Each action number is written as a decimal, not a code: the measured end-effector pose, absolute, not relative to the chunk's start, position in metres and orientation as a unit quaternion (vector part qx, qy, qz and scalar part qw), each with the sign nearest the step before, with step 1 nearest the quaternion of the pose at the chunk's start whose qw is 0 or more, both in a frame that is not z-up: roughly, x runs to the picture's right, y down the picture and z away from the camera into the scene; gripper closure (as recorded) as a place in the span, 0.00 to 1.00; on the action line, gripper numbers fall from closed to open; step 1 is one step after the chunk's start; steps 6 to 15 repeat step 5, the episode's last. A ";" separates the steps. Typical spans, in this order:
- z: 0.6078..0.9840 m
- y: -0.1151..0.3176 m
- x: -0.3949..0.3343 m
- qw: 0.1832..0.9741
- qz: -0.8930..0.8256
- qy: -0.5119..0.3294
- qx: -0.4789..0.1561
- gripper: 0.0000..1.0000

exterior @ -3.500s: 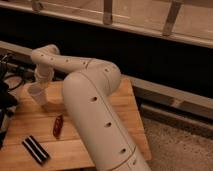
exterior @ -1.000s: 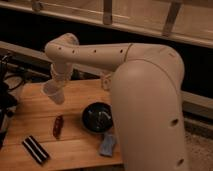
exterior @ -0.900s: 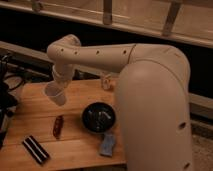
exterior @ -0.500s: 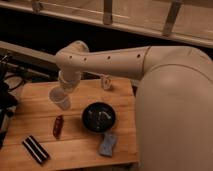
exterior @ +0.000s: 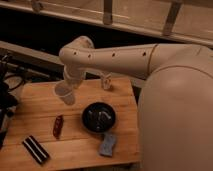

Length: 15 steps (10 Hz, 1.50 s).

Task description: Place the ceramic cup in the ceramic bowl

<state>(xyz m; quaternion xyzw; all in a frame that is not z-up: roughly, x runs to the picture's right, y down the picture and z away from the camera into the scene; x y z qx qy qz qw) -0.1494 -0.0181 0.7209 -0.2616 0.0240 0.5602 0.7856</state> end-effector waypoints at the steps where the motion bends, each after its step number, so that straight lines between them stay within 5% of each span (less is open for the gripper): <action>1: 0.722 -0.023 -0.130 0.774 0.581 0.036 -0.250 1.00; 5: 0.716 -0.017 -0.062 0.695 0.682 0.101 -0.205 1.00; 15: 0.716 -0.017 -0.062 0.695 0.682 0.101 -0.205 1.00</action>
